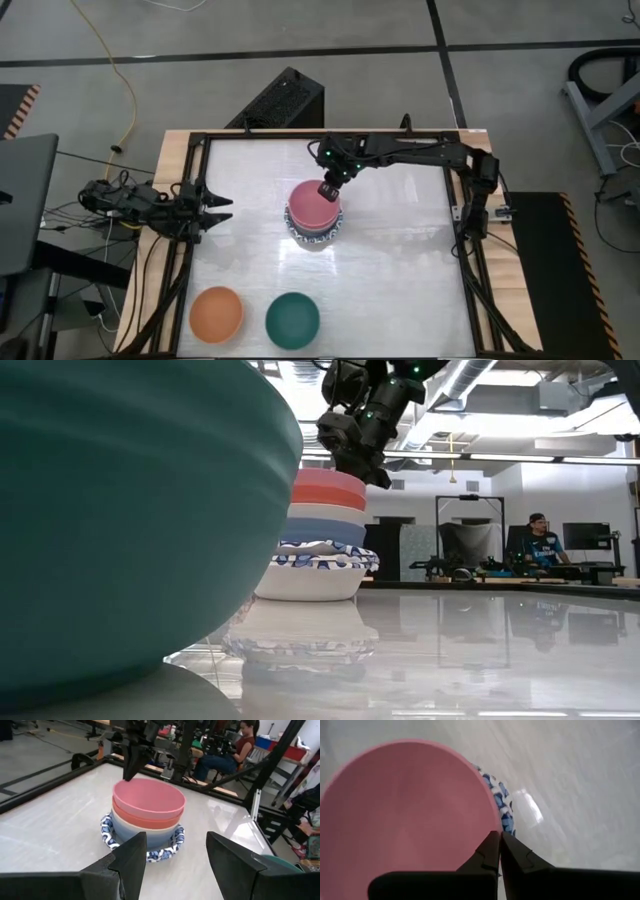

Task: Nest bowls inside each other
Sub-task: Stack the pink bowl on top of the orange bowl

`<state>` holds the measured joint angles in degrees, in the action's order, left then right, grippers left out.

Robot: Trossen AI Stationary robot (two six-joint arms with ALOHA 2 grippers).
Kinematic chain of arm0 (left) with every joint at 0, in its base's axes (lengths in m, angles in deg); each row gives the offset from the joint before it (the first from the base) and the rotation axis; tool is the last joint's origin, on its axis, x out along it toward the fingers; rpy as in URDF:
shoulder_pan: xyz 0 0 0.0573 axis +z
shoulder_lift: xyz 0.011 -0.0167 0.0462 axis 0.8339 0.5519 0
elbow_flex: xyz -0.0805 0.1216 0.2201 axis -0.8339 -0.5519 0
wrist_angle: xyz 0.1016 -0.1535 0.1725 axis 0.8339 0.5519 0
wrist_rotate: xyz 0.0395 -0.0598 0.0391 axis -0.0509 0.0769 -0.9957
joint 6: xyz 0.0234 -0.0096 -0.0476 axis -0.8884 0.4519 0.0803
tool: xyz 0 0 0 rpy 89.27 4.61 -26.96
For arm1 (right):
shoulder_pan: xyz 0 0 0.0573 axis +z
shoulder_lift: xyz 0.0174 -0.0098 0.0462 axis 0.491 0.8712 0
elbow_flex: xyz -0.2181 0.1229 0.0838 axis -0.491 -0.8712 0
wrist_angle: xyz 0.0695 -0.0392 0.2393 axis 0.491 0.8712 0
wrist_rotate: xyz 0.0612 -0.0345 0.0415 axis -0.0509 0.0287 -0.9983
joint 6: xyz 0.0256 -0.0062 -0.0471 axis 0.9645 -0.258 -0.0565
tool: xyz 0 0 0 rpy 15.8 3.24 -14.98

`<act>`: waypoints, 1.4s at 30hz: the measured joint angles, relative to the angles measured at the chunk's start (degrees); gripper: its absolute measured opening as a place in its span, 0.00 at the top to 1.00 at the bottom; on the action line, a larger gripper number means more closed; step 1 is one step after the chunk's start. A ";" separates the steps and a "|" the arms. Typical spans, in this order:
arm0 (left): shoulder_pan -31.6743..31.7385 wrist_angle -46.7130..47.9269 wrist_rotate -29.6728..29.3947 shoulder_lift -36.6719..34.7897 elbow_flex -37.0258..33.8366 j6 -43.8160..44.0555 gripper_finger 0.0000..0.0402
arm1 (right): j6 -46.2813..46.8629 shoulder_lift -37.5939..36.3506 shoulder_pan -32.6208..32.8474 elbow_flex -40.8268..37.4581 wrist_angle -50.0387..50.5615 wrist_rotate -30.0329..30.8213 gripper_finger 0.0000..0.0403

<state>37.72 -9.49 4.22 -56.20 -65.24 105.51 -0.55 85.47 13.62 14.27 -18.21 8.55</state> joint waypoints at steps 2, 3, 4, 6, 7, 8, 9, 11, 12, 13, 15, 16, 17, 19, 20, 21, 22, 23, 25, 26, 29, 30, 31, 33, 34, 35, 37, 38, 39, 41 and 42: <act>0.02 0.01 0.48 0.01 0.00 0.07 0.52 | 0.57 -0.22 0.03 0.09 -0.15 -0.03 0.94; 0.00 -0.01 0.84 0.00 0.00 -0.06 0.52 | 0.57 -0.63 0.03 0.09 0.11 -0.03 0.94; 0.00 -0.01 1.23 0.01 0.00 -0.44 0.52 | 0.59 -0.76 0.05 0.09 0.13 -0.01 0.94; 0.00 -0.04 2.51 -0.02 0.00 -1.39 0.52 | 0.61 -1.25 0.17 0.09 -0.10 -0.03 0.94; 0.02 -0.14 3.78 -0.02 0.00 -1.80 0.52 | 0.61 -1.59 0.27 0.09 0.12 -0.02 0.94; 0.02 -0.42 5.62 0.01 0.00 -2.04 0.52 | 0.58 -1.66 0.33 0.09 0.08 -0.03 0.94; 0.02 -1.05 7.53 -0.01 0.00 -2.16 0.52 | 0.53 -1.73 0.37 0.18 -0.02 -0.09 0.94; -0.02 -1.80 9.80 -0.02 0.00 -1.45 0.52 | 0.26 -1.90 0.56 0.57 0.42 -0.10 0.94; 0.00 -1.93 10.04 0.03 0.00 -0.52 0.52 | 0.24 -1.92 0.73 0.57 0.48 -0.08 0.94; 0.00 -1.95 10.02 0.09 0.00 0.27 0.52 | 0.01 -1.96 0.91 0.57 0.45 -0.11 0.93; 0.00 -1.35 10.00 0.12 0.00 1.34 0.52 | -1.20 -1.99 1.18 0.57 0.34 -0.08 0.92; 0.00 -1.06 10.00 0.12 0.00 1.76 0.52 | -1.67 -1.77 1.17 0.59 0.29 -0.08 0.91; 0.00 -0.62 9.99 0.12 0.00 2.07 0.52 | -1.82 -1.70 1.17 0.57 0.33 -0.12 0.90; 0.00 0.06 9.98 0.12 0.00 2.41 0.52 | -1.93 -1.62 1.15 0.27 0.27 -0.09 0.88; 0.00 -0.03 10.00 0.14 0.00 2.47 0.52 | -2.30 -1.60 1.15 0.23 0.55 -0.13 0.87; 0.00 -0.03 9.98 0.14 0.00 2.81 0.52 | -2.67 -1.60 1.14 0.20 0.49 -0.11 0.87; 0.00 -0.03 9.98 0.14 0.00 2.93 0.52 | -2.94 -1.60 1.13 0.20 0.18 -0.10 0.86; 0.00 -0.02 9.98 0.14 0.00 2.95 0.52 | -3.29 -1.63 1.13 0.20 -0.04 -0.10 0.85; 0.00 -0.10 9.98 0.14 0.00 2.89 0.52 | -3.87 -1.87 1.16 0.20 -0.01 -0.08 0.84; 0.00 -0.14 9.98 0.14 0.00 2.93 0.52 | -4.18 -1.93 1.29 0.20 -0.09 -0.08 0.84; 0.00 -0.15 9.96 0.12 0.00 3.27 0.52 | -4.35 -1.74 1.68 0.22 -0.09 -0.08 0.81; 0.00 -0.18 9.96 0.12 0.00 3.28 0.52 | -4.37 -1.64 1.81 0.22 0.04 -0.11 0.80; 0.00 -0.16 9.96 0.12 0.00 3.29 0.52 | -4.40 -1.55 1.89 0.21 0.27 -0.10 0.79; 0.00 -0.17 9.94 0.12 0.00 3.39 0.52 | -4.42 -1.51 1.82 0.20 0.28 -0.12 0.75; 0.00 -0.18 9.94 0.12 0.00 3.39 0.52 | -4.40 -1.51 1.91 0.20 0.15 -0.10 0.74; 0.00 -0.16 9.94 0.12 0.00 3.42 0.52 | -4.40 -1.53 1.94 0.20 0.13 -0.10 0.72; 0.00 -0.18 9.94 0.12 0.00 3.44 0.52 | -4.40 -1.53 1.91 0.20 0.17 -0.10 0.67; 0.00 -0.18 9.94 0.12 0.00 3.45 0.52 | -4.40 -1.53 1.91 0.20 0.31 -0.10 0.65; 0.00 -0.15 9.98 0.12 0.00 3.47 0.52 | -4.41 -1.53 1.91 0.20 0.47 -0.10 0.62; 0.01 -0.18 10.48 0.12 0.00 3.48 0.52 | -4.40 -1.53 1.89 0.20 0.27 -0.11 0.58; 0.00 -0.16 10.96 0.12 0.00 3.50 0.52 | -4.40 -1.53 1.89 0.20 0.24 -0.12 0.56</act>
<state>37.72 -9.64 15.17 -56.09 -65.24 109.01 -4.95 83.94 15.51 14.47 -17.97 8.43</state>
